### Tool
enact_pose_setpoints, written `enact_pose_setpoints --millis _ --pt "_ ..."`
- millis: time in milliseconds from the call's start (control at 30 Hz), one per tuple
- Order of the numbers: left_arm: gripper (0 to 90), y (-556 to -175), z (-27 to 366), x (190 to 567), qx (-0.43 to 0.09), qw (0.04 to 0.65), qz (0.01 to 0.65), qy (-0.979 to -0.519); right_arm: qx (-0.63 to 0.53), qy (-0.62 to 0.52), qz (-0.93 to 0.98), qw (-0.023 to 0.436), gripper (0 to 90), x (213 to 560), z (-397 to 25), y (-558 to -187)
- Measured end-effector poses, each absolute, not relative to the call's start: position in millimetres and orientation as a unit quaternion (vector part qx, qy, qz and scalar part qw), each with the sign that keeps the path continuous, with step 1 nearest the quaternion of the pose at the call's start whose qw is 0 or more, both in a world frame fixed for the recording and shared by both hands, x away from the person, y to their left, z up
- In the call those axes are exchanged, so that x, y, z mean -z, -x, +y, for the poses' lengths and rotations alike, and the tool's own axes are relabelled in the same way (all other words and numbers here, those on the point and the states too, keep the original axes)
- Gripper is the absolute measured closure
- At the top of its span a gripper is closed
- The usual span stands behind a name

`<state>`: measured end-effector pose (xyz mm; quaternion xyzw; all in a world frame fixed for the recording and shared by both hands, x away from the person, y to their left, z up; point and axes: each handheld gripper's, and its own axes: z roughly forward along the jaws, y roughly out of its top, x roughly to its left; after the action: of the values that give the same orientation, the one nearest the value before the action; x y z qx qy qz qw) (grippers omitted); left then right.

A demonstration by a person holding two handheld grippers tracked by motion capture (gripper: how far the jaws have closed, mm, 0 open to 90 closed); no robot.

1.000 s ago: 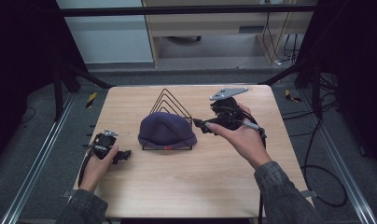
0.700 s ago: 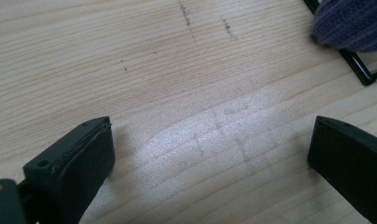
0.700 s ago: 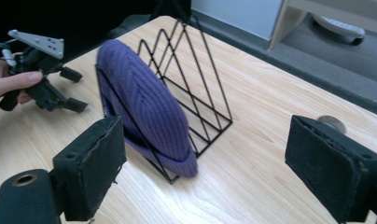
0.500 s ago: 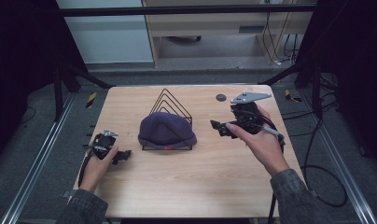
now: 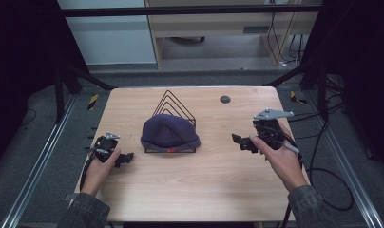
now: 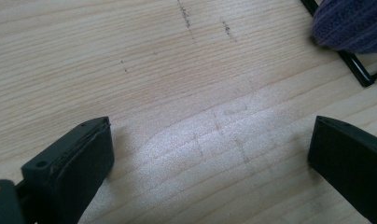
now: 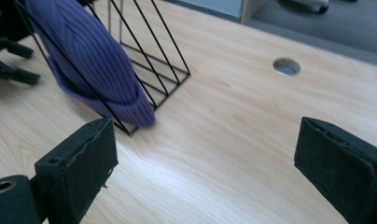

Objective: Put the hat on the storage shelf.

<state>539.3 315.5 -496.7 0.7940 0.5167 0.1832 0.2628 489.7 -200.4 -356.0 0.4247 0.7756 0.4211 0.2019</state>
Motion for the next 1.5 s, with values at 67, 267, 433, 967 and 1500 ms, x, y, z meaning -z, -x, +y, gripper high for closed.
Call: enact_pose_setpoints --millis 67,267,433,967,1500 --pt "0.0 -539.2 315.5 496.8 -0.184 0.263 0.517 -0.794 -0.417 -0.433 0.774 0.2 6.8 365.0 -205.9 -488.3" --pt "0.0 -539.0 315.5 497.1 -0.184 0.265 0.516 -0.793 -0.398 -0.449 0.775 0.2 11.7 390.0 -219.6 -484.7" --pt "0.0 -538.8 315.7 497.2 -0.185 0.265 0.516 -0.793 -0.383 -0.458 0.779 0.193 11.7 411.2 -227.5 -482.6" --pt "0.0 -538.3 315.5 497.6 -0.187 0.267 0.515 -0.793 -0.349 -0.483 0.784 0.174 11.5 468.9 -238.2 -474.5" --pt "0.0 -537.9 314.7 497.8 -0.187 0.269 0.513 -0.793 -0.329 -0.51 0.772 0.188 10.8 505.3 -247.1 -473.4"
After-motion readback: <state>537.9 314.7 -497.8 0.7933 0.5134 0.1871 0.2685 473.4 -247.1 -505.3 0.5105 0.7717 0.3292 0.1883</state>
